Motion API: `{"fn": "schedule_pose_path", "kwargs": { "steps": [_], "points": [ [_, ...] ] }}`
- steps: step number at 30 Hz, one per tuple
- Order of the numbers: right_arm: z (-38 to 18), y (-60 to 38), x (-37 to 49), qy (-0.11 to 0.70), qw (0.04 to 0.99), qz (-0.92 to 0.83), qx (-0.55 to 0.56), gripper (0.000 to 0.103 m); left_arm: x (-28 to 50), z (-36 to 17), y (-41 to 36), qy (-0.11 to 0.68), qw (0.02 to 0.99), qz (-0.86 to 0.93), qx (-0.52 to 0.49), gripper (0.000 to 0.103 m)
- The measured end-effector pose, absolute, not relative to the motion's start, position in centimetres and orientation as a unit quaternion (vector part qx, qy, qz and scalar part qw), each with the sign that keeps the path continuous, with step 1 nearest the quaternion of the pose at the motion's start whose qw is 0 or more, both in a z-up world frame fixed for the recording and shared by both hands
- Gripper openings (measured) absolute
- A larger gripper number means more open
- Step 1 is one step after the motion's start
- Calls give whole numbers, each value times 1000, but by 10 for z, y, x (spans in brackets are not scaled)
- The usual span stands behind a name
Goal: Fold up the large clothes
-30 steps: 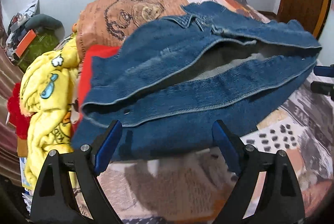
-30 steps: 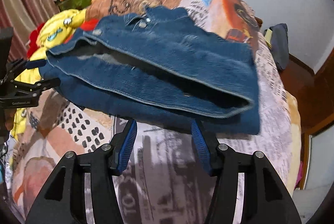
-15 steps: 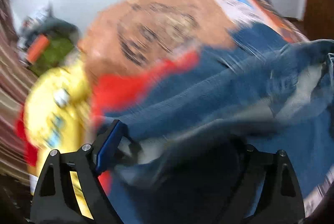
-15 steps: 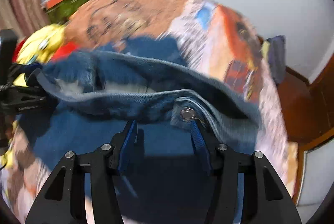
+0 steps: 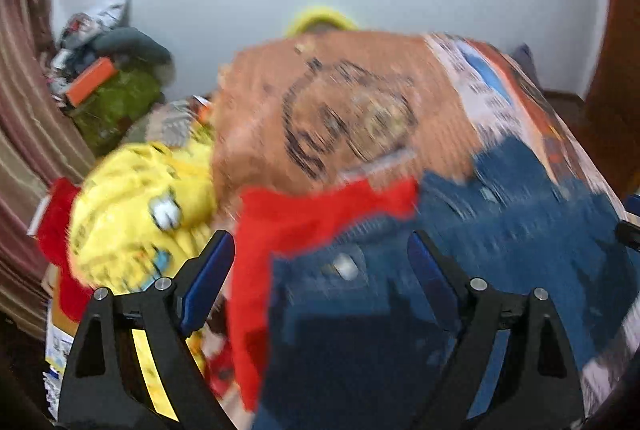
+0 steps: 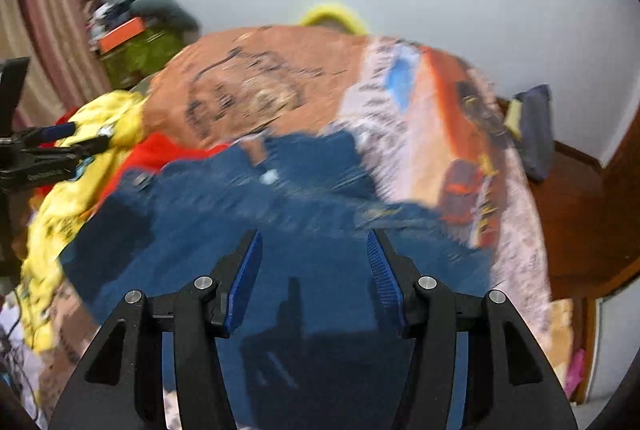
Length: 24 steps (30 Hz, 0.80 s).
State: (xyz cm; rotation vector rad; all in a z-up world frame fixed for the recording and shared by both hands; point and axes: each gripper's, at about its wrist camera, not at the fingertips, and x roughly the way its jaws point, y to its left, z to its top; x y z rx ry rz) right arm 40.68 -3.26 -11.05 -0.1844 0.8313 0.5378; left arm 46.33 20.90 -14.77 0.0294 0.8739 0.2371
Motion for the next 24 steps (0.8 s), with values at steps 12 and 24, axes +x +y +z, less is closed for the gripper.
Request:
{"fn": "schedule_pose_path", "kwargs": {
  "steps": [12,24],
  "points": [
    [-175,5,368,466,820,286,-167,59,415,-235,155,506,862,29,-18,90],
    [-166,-106,370,467,858,168,-132,68,357,-243,226,492,861,112,-68,100]
  ]
}}
